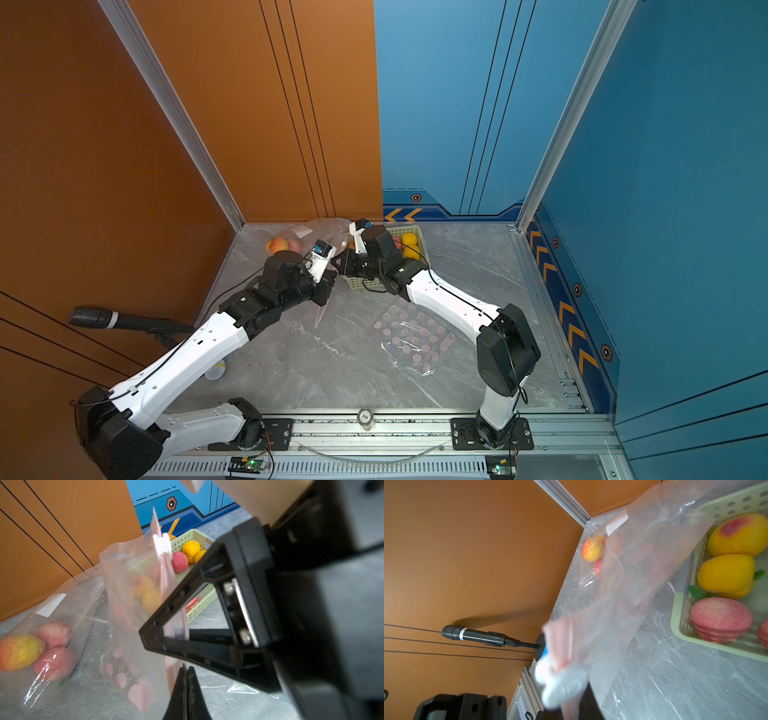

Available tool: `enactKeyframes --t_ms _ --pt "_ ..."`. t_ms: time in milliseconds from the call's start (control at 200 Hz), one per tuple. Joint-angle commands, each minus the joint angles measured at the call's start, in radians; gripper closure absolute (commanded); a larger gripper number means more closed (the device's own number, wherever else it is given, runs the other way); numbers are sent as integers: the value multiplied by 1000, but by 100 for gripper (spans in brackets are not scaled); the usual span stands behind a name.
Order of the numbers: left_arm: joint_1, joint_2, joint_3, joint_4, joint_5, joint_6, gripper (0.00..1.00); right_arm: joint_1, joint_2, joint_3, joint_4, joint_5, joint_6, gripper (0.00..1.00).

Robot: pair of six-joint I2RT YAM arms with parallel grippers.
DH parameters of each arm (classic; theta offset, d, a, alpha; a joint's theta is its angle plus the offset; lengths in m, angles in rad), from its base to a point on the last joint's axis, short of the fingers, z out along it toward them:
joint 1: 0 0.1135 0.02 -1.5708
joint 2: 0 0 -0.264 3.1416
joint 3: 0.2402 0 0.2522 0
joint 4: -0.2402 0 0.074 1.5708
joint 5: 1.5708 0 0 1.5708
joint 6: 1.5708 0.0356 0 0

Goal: Place the peach in a zip-top bag and seal the zipper
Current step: Open the zipper of the food storage bag.

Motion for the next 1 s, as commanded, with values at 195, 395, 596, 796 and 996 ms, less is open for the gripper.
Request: enactKeyframes --t_ms 195,395,596,796,996 --pt "-9 -119 -11 -43 44 -7 59 -16 9 19 -6 5 -5 100" --pt "27 -234 -90 -98 -43 -45 49 -18 0 18 -20 -11 -10 100" --pt "124 -196 -87 -222 109 -58 47 -16 -11 22 -48 -17 -27 100" --pt "178 -151 -83 -223 235 -60 47 -12 -15 23 -61 -19 -34 100" --pt "172 -104 -68 -222 286 -50 45 -11 -10 29 -62 -23 -36 100"
